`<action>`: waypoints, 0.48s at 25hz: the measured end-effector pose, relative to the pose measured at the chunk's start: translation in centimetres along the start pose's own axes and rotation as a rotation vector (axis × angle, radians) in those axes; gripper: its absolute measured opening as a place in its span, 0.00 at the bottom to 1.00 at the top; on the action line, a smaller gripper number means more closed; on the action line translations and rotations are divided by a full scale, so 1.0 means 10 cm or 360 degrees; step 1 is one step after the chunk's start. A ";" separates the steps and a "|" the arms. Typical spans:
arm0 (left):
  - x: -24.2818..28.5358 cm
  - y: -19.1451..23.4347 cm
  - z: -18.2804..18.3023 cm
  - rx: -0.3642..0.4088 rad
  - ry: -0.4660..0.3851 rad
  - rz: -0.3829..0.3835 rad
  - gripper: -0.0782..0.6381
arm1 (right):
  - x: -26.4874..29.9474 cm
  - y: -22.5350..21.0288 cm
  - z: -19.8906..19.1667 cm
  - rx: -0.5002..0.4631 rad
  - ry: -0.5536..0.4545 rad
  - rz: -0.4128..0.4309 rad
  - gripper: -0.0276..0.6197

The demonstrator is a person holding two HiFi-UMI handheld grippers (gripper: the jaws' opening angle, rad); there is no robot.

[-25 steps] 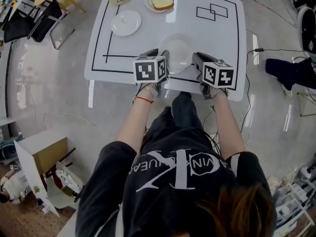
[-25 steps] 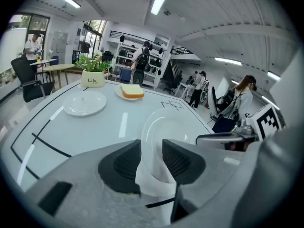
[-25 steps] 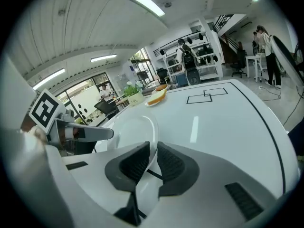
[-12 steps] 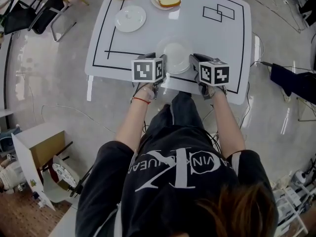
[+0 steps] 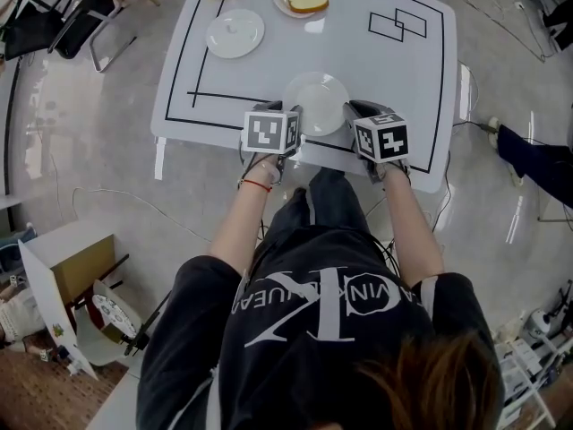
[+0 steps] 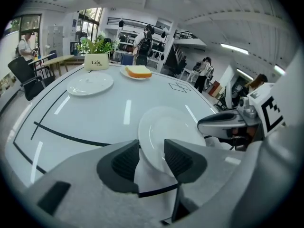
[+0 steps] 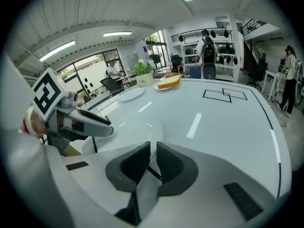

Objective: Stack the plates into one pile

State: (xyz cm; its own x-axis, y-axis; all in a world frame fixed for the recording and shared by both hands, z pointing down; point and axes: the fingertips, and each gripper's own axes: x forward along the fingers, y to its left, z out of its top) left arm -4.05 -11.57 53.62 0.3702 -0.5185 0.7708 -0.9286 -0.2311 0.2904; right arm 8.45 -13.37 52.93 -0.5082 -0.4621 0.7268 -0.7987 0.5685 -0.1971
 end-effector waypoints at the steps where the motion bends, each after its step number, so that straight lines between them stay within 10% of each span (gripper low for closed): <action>1: 0.00 0.00 0.00 -0.0001 -0.0006 -0.0003 0.35 | 0.00 0.00 0.00 -0.0019 0.0003 -0.0007 0.11; 12: -0.21 0.14 0.13 -0.0099 -0.0242 -0.0067 0.34 | -0.09 0.05 0.15 0.0026 -0.0105 0.0034 0.14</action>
State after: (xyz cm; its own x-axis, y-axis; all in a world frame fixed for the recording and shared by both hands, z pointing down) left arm -6.04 -11.90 51.66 0.4044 -0.6291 0.6638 -0.9103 -0.2063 0.3590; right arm 8.00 -13.65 51.19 -0.5447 -0.4940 0.6777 -0.7925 0.5676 -0.2232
